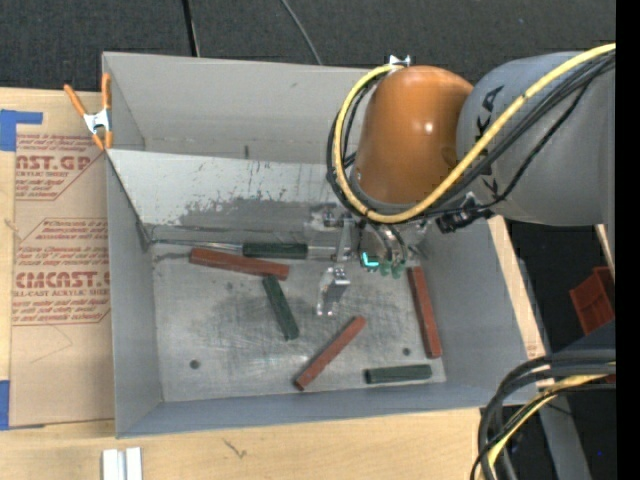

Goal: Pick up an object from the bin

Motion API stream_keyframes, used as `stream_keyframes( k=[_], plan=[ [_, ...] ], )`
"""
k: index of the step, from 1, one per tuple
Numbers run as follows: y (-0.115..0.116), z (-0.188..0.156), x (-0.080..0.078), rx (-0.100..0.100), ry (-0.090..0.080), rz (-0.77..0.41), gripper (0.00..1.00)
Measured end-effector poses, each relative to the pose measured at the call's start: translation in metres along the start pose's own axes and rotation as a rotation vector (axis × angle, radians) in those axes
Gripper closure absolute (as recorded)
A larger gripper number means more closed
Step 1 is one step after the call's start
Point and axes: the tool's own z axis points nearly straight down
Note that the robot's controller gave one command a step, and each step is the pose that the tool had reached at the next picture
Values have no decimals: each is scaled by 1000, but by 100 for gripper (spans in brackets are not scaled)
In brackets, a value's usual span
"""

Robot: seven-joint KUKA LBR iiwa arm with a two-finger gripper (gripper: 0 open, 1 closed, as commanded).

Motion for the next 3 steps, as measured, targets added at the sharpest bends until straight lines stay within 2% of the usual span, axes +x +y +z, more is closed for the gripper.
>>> stream_keyframes(
  k=[1,2,3],
  plan=[
    [0,-4,-2,0,-8,0,0],
    [-23,49,16,1,-13,-51,0],
    [-31,109,30,1,-1,-268,100]
  ],
)
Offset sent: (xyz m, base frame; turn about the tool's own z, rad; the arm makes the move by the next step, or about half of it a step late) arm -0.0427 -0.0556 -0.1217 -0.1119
